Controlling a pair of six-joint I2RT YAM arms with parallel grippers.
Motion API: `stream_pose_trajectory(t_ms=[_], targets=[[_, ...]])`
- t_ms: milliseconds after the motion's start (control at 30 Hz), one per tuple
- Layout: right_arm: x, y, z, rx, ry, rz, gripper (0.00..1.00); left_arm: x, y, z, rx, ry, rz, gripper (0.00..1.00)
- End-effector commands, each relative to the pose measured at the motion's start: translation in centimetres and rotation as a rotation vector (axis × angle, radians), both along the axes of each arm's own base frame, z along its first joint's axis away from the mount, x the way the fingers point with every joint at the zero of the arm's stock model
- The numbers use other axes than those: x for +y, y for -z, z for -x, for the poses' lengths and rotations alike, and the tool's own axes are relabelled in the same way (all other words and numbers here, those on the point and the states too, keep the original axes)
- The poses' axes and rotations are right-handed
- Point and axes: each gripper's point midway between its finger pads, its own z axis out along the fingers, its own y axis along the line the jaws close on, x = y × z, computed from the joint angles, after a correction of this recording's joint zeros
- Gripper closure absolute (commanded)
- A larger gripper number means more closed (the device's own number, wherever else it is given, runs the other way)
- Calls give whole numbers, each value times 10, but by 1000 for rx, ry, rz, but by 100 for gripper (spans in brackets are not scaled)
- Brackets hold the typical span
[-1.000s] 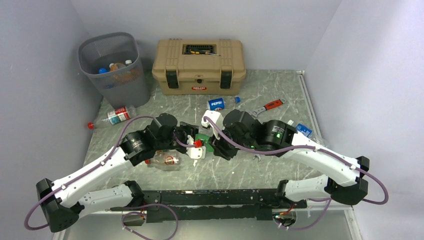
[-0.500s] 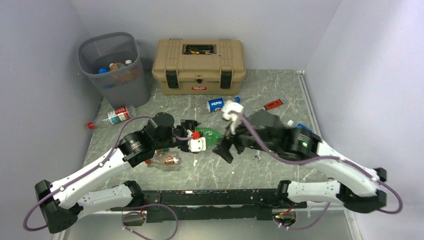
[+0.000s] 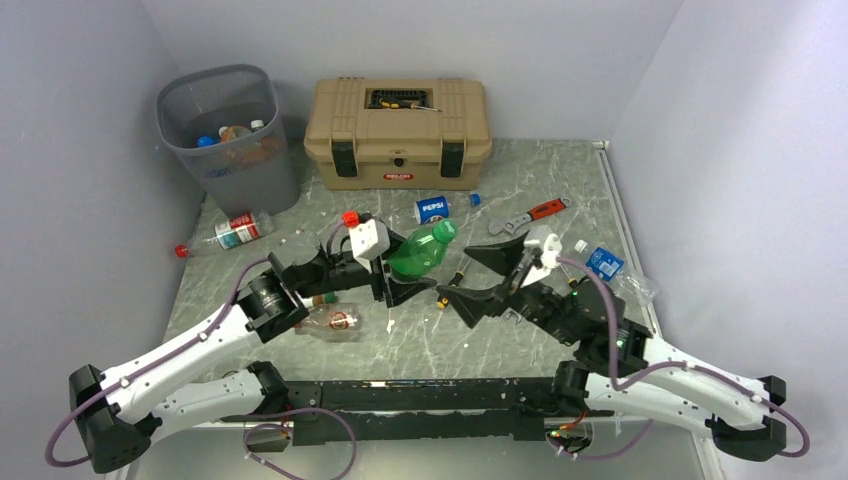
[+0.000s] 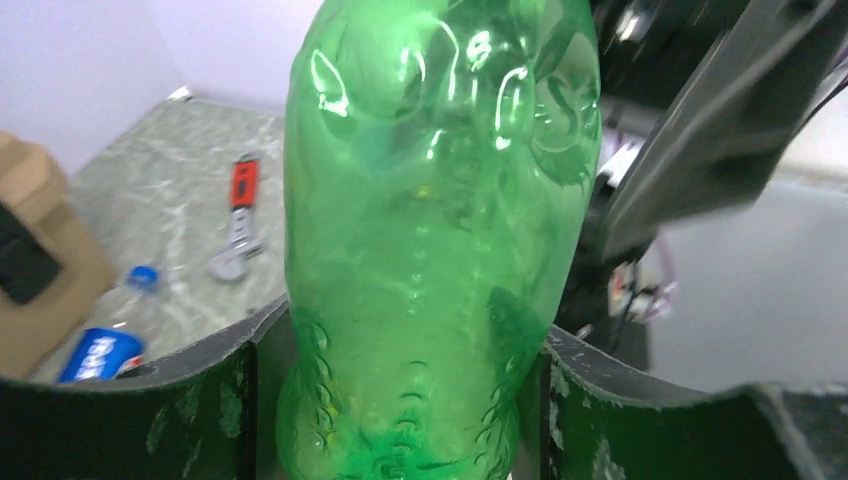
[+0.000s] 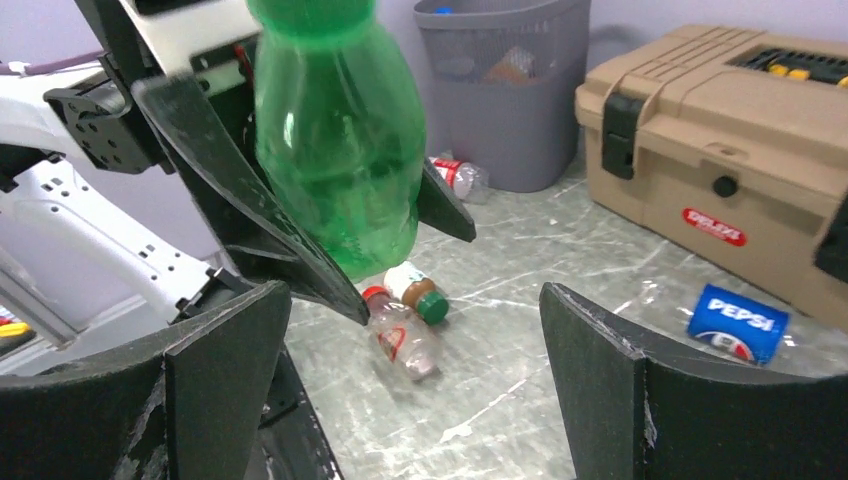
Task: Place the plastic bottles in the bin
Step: Pick up the plastic bottle at the center of the board.
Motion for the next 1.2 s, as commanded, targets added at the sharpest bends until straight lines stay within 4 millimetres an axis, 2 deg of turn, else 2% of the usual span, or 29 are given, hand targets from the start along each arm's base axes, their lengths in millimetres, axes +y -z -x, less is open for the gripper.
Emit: stream_pose_trajectory(t_ms=[0,100,233,467,533,633,733,1033,1133,1167], targets=[[12,-47,8,-58,-71,-257,0,-9,-52,25,141,129,269,100],[18,-57,11,-80,-104,-335,0,-15,-53,33,189,195,283,100],[22,-67,17,-104,-149,-417,0,-19,-44,32,224,201,266,100],[15,-78,11,-119,-107,-471,0,-14,-33,35,232,192,253,100],[25,-75,2,-81,-83,-413,1,-14,-33,36,227,195,256,100],[42,-75,1,-65,-111,-365,4,-15,-35,37,221,210,254,100],[53,-68,-2,-33,-122,-328,6,-16,-37,37,215,215,254,100],[61,-57,-3,8,-133,-317,28,-16,-41,37,198,218,274,100],[59,-54,-5,6,-124,-323,49,-16,-42,40,189,235,278,98],[57,-55,-4,-3,-125,-327,58,-17,-40,40,193,236,271,87]])
